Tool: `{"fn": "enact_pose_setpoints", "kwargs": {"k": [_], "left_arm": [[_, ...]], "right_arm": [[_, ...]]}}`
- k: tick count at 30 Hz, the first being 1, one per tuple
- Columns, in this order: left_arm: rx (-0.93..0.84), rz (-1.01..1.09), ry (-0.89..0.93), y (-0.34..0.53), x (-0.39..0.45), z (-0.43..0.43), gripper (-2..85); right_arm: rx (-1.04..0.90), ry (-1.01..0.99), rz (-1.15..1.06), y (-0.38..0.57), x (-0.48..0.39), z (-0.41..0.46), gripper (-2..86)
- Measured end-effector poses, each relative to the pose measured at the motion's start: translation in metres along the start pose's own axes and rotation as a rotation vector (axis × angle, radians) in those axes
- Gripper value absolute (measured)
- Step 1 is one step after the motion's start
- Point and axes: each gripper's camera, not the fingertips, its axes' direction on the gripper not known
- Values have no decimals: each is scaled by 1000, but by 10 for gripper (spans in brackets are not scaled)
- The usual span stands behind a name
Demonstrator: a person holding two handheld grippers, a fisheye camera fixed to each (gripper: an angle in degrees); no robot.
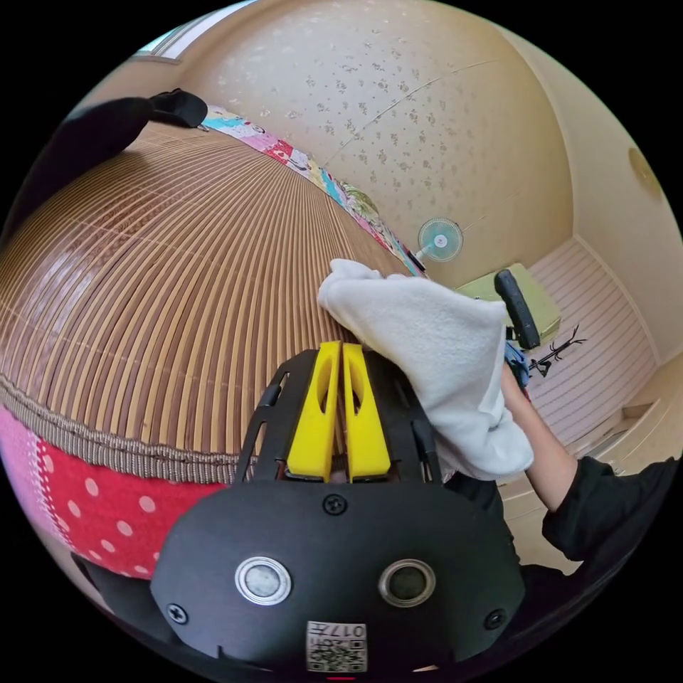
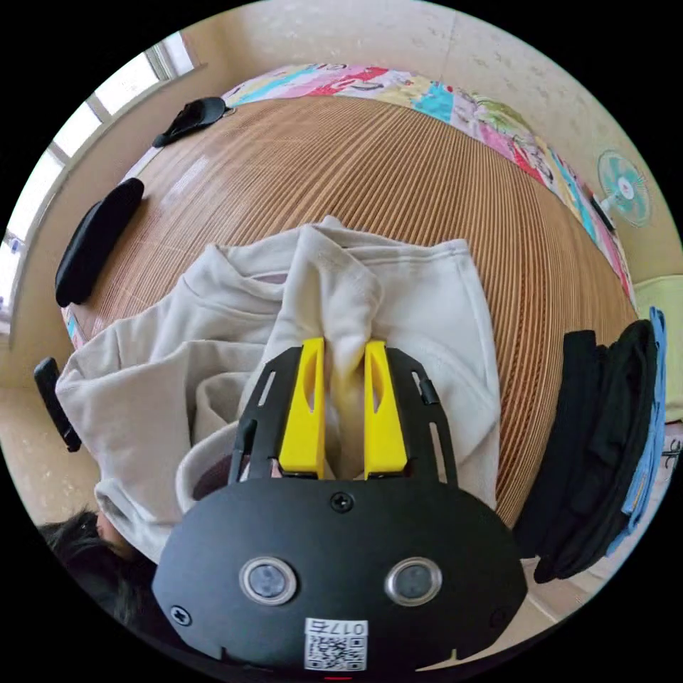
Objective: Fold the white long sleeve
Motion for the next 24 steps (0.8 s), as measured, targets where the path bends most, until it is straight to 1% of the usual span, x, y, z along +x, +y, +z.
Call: {"fn": "enact_pose_setpoints", "kwargs": {"k": [3, 5, 7, 9, 11, 13, 14, 15, 17, 18, 20, 22, 23, 24], "left_arm": [[17, -30, -26, -1, -6, -11, -10], [66, -90, -34, 0, -17, -28, -9], [116, -146, -21, 3, -31, -44, -9], [169, -211, 18, 8, -47, -61, -8], [238, -231, 80, 13, -63, -83, -2], [258, -257, 102, 16, -72, -96, 9], [256, -259, 121, 16, -76, -101, 43], [250, -259, 129, 15, -77, -103, 60], [195, -240, 159, 9, -78, -99, 110], [171, -231, 166, 6, -77, -95, 114], [91, -199, 189, -2, -73, -81, 119], [66, -189, 216, -3, -70, -75, 114], [52, -183, 226, -3, -69, -73, 113], [49, -184, 227, -2, -69, -73, 112]], "right_arm": [[223, 36, 98, 57, 3, -63, 49], [414, 69, 150, 123, 9, -119, 45], [474, 89, 188, 171, 17, -146, 44], [458, 48, 242, 216, 28, -160, 47], [357, -22, 236, 265, 35, -164, 54], [315, -2, 205, 293, 33, -171, 63], [331, 30, 205, 307, 32, -182, 69], [349, 48, 209, 311, 32, -188, 69], [480, 156, 228, 316, 30, -223, 66], [528, 193, 232, 316, 28, -233, 63], [757, 353, 215, 309, 16, -262, 64], [862, 423, 147, 288, 5, -265, 66], [861, 444, 61, 261, -3, -259, 68], [844, 450, 24, 245, -7, -254, 75]]}}
